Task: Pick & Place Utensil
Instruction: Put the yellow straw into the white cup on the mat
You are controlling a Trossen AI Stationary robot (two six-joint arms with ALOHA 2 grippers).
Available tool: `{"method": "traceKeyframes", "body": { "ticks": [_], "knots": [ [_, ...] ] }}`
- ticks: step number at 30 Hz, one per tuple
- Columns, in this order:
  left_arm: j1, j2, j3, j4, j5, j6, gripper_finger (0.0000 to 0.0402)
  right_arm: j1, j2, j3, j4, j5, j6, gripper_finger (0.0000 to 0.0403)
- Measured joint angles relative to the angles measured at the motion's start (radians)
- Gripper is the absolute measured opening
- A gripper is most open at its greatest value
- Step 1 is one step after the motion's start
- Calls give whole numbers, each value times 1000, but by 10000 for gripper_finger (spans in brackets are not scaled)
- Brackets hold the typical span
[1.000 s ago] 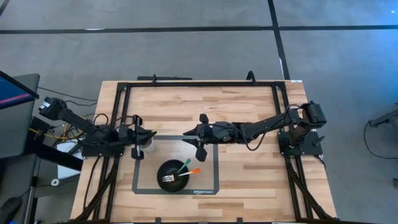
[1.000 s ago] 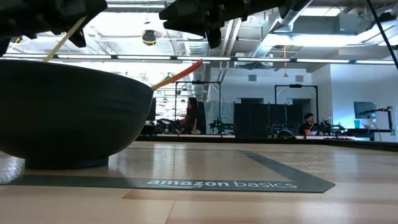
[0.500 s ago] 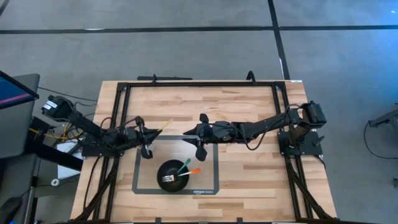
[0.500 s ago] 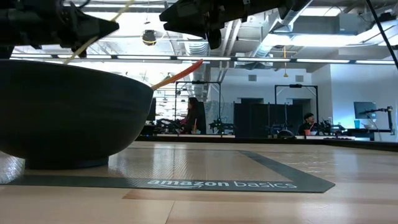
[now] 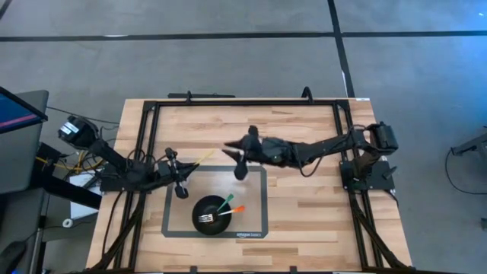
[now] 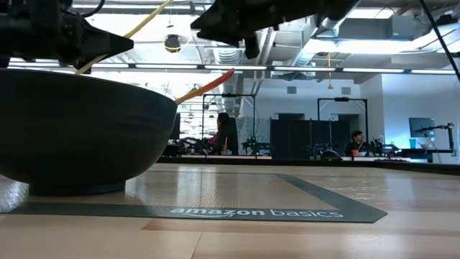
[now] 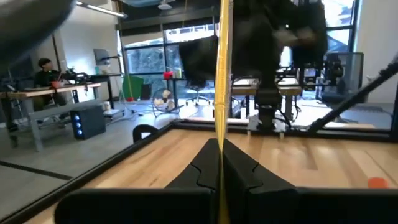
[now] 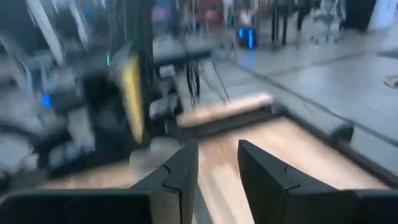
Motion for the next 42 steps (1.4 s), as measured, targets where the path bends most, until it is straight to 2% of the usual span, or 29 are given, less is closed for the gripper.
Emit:
{"method": "traceKeyframes", "body": {
  "ticks": [5,9,12,19,27,33,38,42],
  "knots": [
    [-40,4,0,0,-65,1,2,-35,83,12,205,-72,-11,98],
    [-42,-2,0,-1,-83,6,2,-44,167,77,228,-221,-14,81],
    [-42,-4,0,-1,-106,8,2,-40,225,142,227,-280,-33,70],
    [-42,-4,0,0,-94,35,3,-19,277,238,226,-295,-179,66],
    [-42,-4,0,0,-90,35,4,-25,264,271,224,-298,-181,58],
    [-42,-4,0,-1,-89,35,5,-25,264,271,179,-297,-185,6],
    [-42,-4,0,0,-85,35,5,-25,264,271,175,-293,-184,11],
    [-42,-4,0,-1,-26,45,5,-25,264,271,178,-294,-198,3]
  ]
}}
